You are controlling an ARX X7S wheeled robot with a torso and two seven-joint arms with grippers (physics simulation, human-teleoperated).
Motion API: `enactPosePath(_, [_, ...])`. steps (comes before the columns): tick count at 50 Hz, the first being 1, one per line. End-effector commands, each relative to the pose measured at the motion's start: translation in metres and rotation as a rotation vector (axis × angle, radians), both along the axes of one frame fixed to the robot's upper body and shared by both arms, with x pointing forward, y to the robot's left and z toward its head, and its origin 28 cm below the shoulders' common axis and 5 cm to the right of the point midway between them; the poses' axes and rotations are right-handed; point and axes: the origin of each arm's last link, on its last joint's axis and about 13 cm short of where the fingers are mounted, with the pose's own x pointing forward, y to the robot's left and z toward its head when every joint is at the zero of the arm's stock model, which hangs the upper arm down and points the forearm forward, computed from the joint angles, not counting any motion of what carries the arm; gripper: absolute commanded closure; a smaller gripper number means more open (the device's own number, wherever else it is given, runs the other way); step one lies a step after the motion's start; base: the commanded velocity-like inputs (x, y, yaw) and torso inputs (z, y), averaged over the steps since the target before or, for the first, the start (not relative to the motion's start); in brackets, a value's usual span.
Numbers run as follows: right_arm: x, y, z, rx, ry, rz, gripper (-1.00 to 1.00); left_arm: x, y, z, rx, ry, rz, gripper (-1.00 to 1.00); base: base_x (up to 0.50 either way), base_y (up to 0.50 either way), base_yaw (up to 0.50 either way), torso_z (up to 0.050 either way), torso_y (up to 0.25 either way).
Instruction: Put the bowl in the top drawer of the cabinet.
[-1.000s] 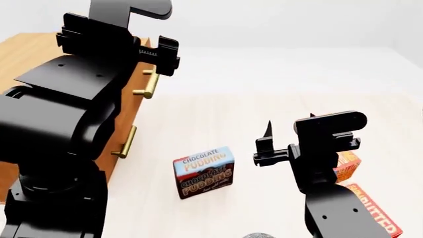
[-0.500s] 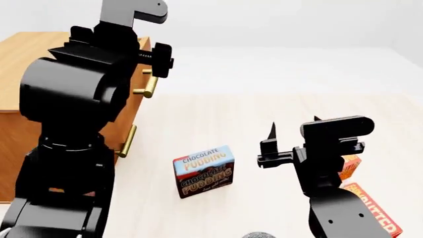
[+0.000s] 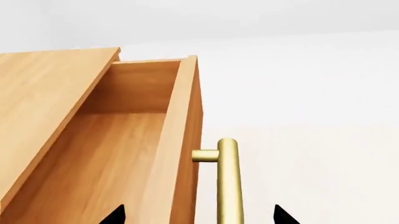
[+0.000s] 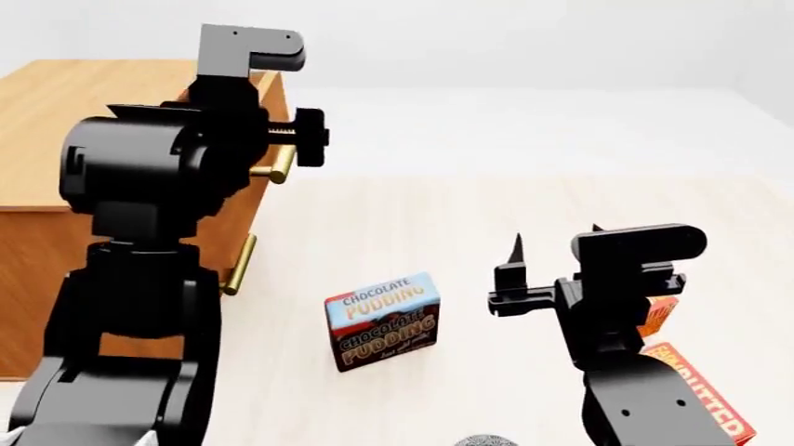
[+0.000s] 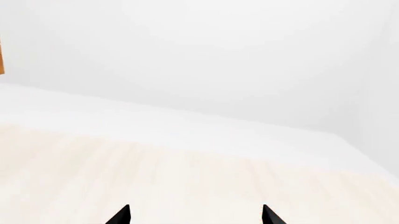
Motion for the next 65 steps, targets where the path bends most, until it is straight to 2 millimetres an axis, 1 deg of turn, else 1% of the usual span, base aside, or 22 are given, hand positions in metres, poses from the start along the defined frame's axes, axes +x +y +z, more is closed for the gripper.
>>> enactPosePath(1, [0.001, -0.003, -0.003, 0.009, 0.009, -0.006, -1.00, 0.005, 0.002, -0.009, -0.141, 0.062, -0.029, -1.00, 0.00, 0.00, 0.00, 0.000, 0.000])
enactPosePath(6, [0.002, -0.004, -0.004, 0.011, 0.011, -0.009, -1.00, 0.003, 0.000, -0.007, -0.179, 0.069, -0.050, -1.00, 0.00, 0.00, 0.00, 0.000, 0.000])
enactPosePath(10, [0.002, -0.005, -0.005, 0.014, 0.013, -0.011, -1.00, -0.002, -0.003, -0.001, -0.212, 0.069, -0.075, -1.00, 0.00, 0.00, 0.00, 0.000, 0.000])
enactPosePath(14, [0.001, -0.006, -0.005, 0.030, 0.017, -0.003, -1.00, -0.009, -0.010, 0.003, -0.221, 0.062, -0.102, -1.00, 0.00, 0.00, 0.00, 0.000, 0.000])
enactPosePath(20, [-0.001, -0.008, -0.006, 0.041, 0.022, 0.001, -1.00, -0.014, -0.021, 0.000, -0.219, 0.069, -0.132, -1.00, 0.00, 0.00, 0.00, 0.000, 0.000])
enactPosePath(28, [0.000, -0.013, -0.012, 0.063, 0.035, -0.003, -1.00, -0.021, -0.039, 0.001, -0.213, 0.080, -0.173, -1.00, 0.00, 0.00, 0.00, 0.000, 0.000])
enactPosePath(39, [-0.015, -0.013, -0.014, 0.066, 0.025, 0.029, -1.00, -0.034, -0.067, 0.007, -0.202, 0.085, -0.240, -1.00, 0.00, 0.00, 0.00, 0.000, 0.000])
enactPosePath(46, [-0.017, -0.017, -0.022, 0.075, 0.036, 0.023, -1.00, -0.045, -0.083, 0.013, -0.199, 0.088, -0.285, -1.00, 0.00, 0.00, 0.00, 0.000, 0.001])
enactPosePath(52, [-0.021, -0.019, -0.026, 0.081, 0.038, 0.023, -1.00, -0.054, -0.099, 0.013, -0.203, 0.100, -0.333, -1.00, 0.00, 0.00, 0.00, 0.000, 0.000])
enactPosePath(65, [-0.028, -0.034, -0.045, 0.121, 0.065, 0.009, -1.00, -0.077, -0.133, 0.024, -0.186, 0.091, -0.401, -1.00, 0.00, 0.00, 0.00, 0.000, 0.002])
